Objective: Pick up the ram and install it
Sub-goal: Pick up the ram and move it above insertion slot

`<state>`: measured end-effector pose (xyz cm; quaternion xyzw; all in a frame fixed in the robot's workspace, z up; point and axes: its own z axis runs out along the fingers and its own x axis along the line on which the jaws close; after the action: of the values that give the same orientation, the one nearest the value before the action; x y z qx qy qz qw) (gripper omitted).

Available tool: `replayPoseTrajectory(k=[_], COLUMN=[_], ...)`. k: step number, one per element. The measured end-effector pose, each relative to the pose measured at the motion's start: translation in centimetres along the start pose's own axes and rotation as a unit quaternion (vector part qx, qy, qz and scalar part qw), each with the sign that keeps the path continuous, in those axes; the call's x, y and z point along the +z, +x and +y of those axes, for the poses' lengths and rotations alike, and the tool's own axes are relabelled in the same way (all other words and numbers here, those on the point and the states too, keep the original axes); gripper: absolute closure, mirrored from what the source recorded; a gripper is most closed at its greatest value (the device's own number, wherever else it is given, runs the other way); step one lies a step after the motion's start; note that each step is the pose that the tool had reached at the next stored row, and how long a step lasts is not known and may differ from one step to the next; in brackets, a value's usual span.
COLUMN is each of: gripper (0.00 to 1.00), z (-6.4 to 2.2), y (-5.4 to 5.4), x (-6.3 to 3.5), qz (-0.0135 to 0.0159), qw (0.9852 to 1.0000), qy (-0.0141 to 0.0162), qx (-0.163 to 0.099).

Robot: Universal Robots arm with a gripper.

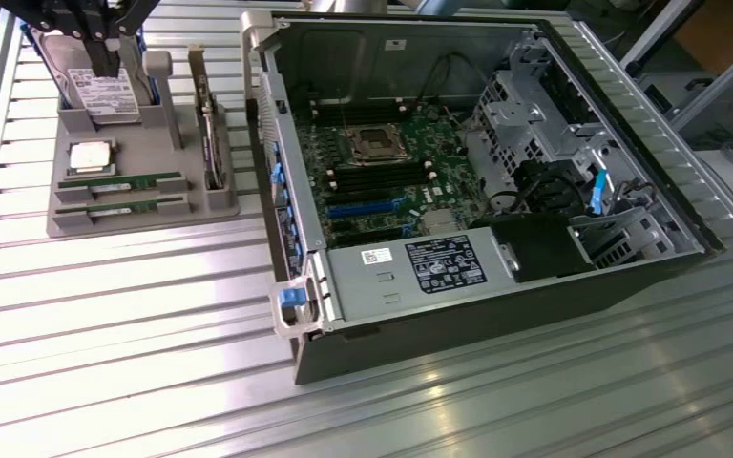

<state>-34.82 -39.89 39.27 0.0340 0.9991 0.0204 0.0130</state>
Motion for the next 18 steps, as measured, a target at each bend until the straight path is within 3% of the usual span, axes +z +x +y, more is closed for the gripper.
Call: replayPoseTrajectory(k=[5, 8, 13, 18], gripper=[0.89, 0.89, 0.89, 0.89], z=[0.0, 0.0, 0.0, 0.0], y=[0.0, 0.0, 0.0, 0.0], x=[0.0, 0.0, 0.0, 0.0], qz=[0.0006, 0.0016, 0.0029, 0.0045], qw=[0.9999, 0.9993, 0.9974, 0.994], qy=[-0.0004, -0.0009, -0.0015, -0.0017], qx=[-0.015, -0.038, -0.072, -0.109])
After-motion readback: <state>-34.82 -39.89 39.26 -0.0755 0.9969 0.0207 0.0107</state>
